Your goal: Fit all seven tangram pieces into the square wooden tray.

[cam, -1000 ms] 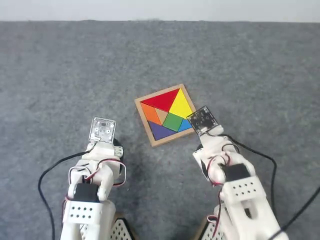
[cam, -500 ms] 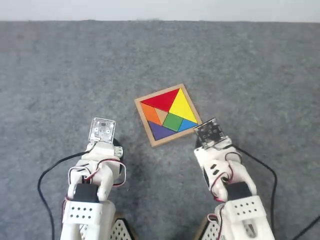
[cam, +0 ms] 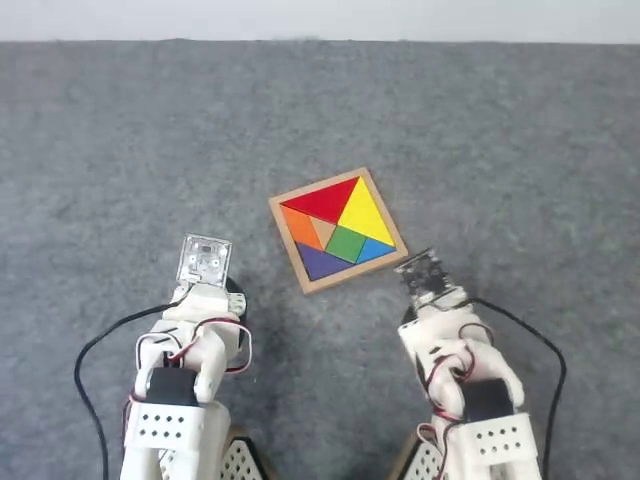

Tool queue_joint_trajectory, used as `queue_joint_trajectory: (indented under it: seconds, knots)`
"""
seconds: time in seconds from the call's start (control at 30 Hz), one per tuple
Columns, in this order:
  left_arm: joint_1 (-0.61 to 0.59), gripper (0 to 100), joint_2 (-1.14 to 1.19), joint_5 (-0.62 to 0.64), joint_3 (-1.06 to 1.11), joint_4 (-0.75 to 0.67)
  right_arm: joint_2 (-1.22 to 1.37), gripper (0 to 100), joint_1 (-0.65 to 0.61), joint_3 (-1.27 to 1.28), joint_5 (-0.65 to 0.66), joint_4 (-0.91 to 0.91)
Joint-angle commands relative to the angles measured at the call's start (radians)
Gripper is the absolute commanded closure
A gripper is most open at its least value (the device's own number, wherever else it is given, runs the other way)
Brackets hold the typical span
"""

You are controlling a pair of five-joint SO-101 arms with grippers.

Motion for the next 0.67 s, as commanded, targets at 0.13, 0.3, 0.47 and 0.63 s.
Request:
queue_joint_trajectory:
  seconds: [0.13, 0.3, 0.47, 0.63]
  knots:
    - [-0.005, 98, -0.012, 0.006, -0.008, 0.002, -0.150, 97.0, 0.325, 0.012, -0.009, 0.087]
    - [-0.005, 98, -0.012, 0.006, -0.008, 0.002, -0.160, 95.0, 0.335, 0.011, -0.009, 0.113]
    - [-0.005, 98, -0.012, 0.006, -0.008, 0.002, -0.160, 95.0, 0.335, 0.011, -0.003, 0.113]
    - [-0.005, 98, -0.012, 0.006, -0.008, 0.002, -0.162, 95.0, 0.335, 0.011, -0.003, 0.117]
